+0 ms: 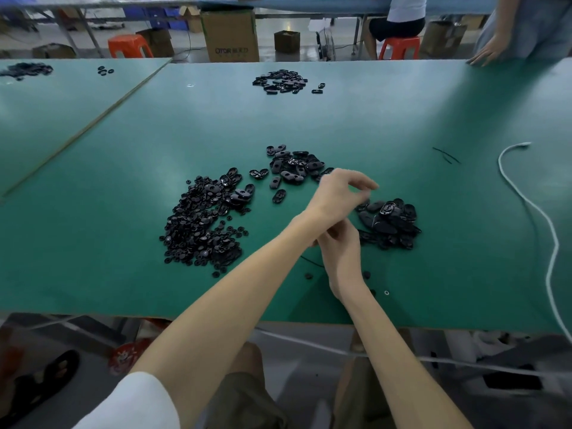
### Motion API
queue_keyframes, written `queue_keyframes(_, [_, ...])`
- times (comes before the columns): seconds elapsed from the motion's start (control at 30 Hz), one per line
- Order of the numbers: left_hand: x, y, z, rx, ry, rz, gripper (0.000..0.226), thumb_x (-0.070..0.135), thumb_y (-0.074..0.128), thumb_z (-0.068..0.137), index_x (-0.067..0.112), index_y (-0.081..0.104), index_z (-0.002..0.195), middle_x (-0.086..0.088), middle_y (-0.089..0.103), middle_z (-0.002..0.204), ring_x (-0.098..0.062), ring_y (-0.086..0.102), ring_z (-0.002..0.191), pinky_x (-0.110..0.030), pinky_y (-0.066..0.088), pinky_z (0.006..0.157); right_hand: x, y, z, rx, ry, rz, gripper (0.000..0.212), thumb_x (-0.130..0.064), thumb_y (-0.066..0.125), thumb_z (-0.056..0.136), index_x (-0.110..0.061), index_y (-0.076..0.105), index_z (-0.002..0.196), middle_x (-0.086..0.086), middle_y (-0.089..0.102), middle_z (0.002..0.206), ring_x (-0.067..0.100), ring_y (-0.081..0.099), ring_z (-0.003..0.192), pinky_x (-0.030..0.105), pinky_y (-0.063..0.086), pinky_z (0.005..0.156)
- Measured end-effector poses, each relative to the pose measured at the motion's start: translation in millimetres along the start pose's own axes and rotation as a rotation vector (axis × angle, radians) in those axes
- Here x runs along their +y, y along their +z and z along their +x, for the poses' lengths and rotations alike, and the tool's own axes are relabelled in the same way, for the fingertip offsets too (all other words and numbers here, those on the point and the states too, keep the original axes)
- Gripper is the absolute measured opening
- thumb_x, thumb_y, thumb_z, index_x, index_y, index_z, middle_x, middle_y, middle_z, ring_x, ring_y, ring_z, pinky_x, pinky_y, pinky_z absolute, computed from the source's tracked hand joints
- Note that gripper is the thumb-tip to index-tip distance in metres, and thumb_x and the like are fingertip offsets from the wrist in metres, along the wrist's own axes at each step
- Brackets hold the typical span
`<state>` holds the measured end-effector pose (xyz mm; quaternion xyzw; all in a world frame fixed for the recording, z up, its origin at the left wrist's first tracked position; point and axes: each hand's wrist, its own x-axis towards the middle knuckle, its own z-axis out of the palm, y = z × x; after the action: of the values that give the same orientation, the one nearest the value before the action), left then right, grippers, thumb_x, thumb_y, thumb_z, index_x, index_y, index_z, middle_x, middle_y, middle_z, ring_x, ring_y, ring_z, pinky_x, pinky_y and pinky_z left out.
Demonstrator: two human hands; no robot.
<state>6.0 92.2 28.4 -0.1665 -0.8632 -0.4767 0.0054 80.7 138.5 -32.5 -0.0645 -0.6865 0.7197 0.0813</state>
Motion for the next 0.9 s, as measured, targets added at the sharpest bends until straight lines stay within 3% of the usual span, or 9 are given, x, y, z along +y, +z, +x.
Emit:
queue_keyframes(0.17, [-45.0,-38.7,0.8,0.248,-0.228,0.337,0.027,0.007,0.061,0.097,0.013,0.07,0.122,-0.009,0.066,0.126,-0.022,0.06,0.117,-0.039,0.048,0.104,3.3,-0.1,-0.8,-0.001,-0.008,0.019,0.011,0.0,0.059,0.102,-0.008,0.066,0.106,0.007,0.074,0.09,0.009,0.069,0.072,0.024,0.056,0.066])
queue_keyframes(0.3, [-83.3,-63.5,-11.7,0.257,-0.365,0.62,0.028,0.022,0.062,0.102,0.009,0.063,0.126,-0.017,0.054,0.132,-0.034,0.046,0.127,-0.043,0.039,0.107,4.4,1.0,0.5,-0.009,-0.022,0.024,0.013,0.001,0.059,0.1,-0.008,0.066,0.106,0.007,0.073,0.09,0.008,0.07,0.072,0.021,0.055,0.064])
queue_keyframes(0.5, [-94.1,-74.2,-29.1,0.237,-0.185,0.618,0.025,0.008,0.058,0.102,0.011,0.073,0.121,-0.014,0.066,0.115,-0.031,0.059,0.108,-0.042,0.046,0.098,5.4,0.9,2.0,-0.015,-0.021,0.02,0.012,0.0,0.06,0.1,-0.009,0.066,0.106,0.004,0.074,0.088,0.009,0.071,0.073,0.021,0.055,0.065])
queue_keyframes(0.67, [-81.1,-70.7,-52.6,0.159,-0.004,0.357,0.017,0.009,0.066,0.098,0.017,0.076,0.109,0.003,0.059,0.098,-0.008,0.056,0.081,-0.029,0.051,0.085,7.7,0.5,3.1,0.014,-0.02,0.054,0.007,-0.014,0.061,0.105,-0.013,0.066,0.108,-0.002,0.075,0.084,0.011,0.072,0.073,0.023,0.056,0.065])
queue_keyframes(0.77, [-71.8,-67.2,-69.7,0.097,0.16,0.331,0.015,0.011,0.069,0.096,0.017,0.077,0.107,0.008,0.058,0.098,-0.014,0.06,0.082,-0.025,0.05,0.077,7.9,1.9,3.3,0.006,-0.024,0.04,0.011,-0.026,0.062,0.105,-0.017,0.068,0.106,-0.004,0.076,0.084,0.011,0.072,0.075,0.025,0.057,0.066])
queue_keyframes(0.9, [-69.5,-73.3,-80.3,0.038,0.194,0.394,0.022,0.011,0.072,0.095,0.017,0.076,0.115,0.006,0.062,0.102,-0.012,0.063,0.089,-0.03,0.053,0.082,8.2,1.3,2.5,-0.009,-0.042,0.016,0.004,-0.018,0.067,0.102,-0.017,0.071,0.102,-0.004,0.077,0.086,0.01,0.072,0.077,0.023,0.055,0.065])
